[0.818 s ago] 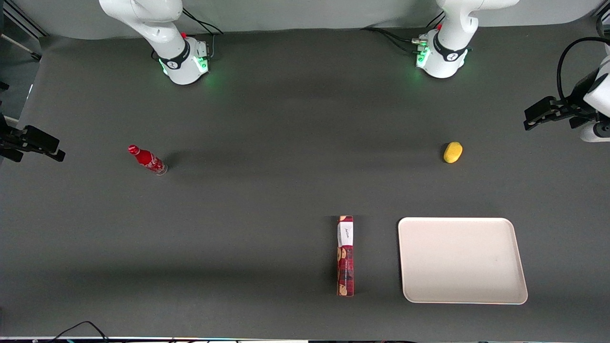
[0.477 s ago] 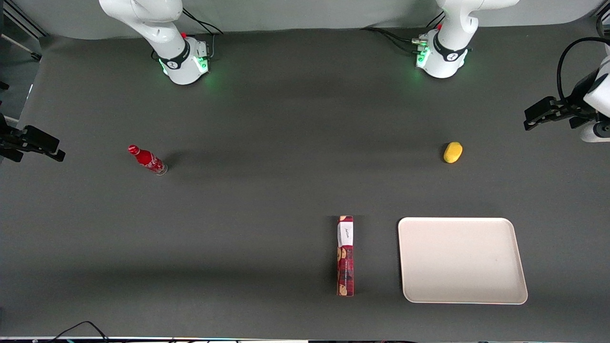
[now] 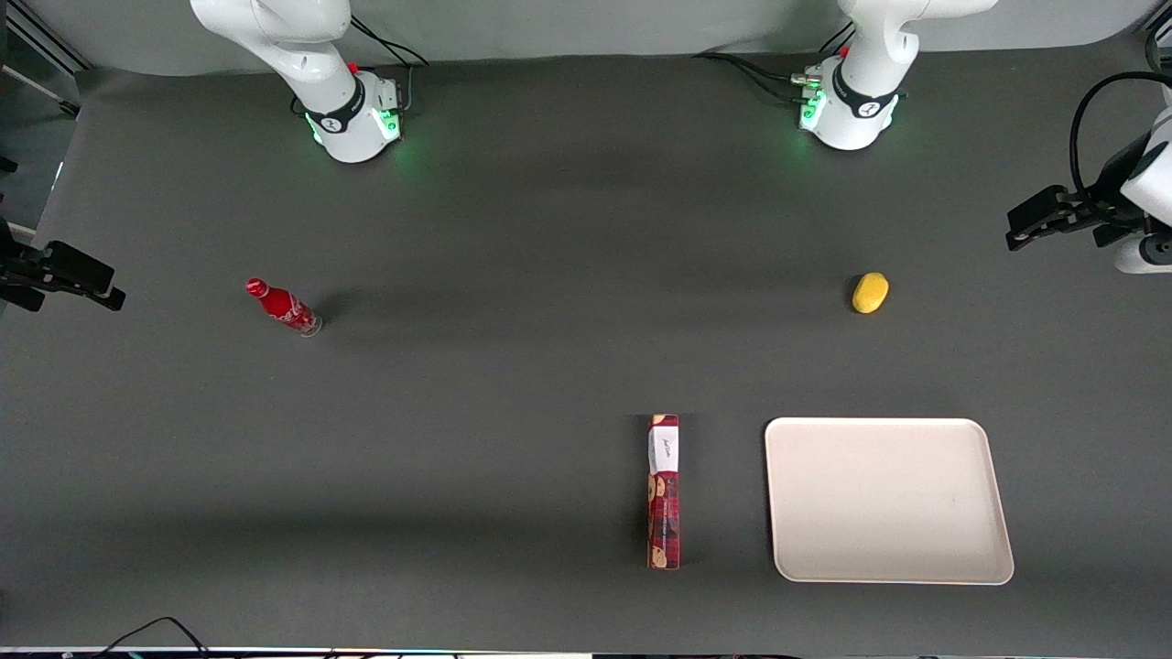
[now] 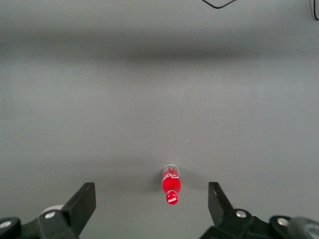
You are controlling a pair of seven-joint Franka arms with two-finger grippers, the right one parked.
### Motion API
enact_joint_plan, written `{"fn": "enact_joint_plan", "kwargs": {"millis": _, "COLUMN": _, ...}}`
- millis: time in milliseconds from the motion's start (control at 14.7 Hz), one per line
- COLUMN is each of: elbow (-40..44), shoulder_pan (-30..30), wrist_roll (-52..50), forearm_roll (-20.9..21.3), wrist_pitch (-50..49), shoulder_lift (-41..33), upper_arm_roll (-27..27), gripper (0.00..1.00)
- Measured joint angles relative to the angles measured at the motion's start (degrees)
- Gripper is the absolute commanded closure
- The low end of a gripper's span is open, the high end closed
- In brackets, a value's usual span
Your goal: Place red cookie box on tray
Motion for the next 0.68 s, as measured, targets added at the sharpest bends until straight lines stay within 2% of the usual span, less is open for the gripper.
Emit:
{"fn": "enact_joint_plan", "kwargs": {"millis": 409, "elbow": 0.00, "shoulder_pan": -0.31, "wrist_roll": 0.00, "forearm_roll": -0.07, "wrist_pitch": 0.05, "shoulder_lift": 0.02, "upper_arm_roll": -0.30, "gripper": 0.00}}
{"fn": "enact_joint_plan", "kwargs": {"millis": 682, "elbow": 0.49, "shoulder_pan": -0.59, "wrist_roll": -0.04, "forearm_roll": -0.09, "wrist_pitch": 0.33, "shoulder_lift": 0.82, "upper_arm_roll": -2.46, "gripper": 0.00}}
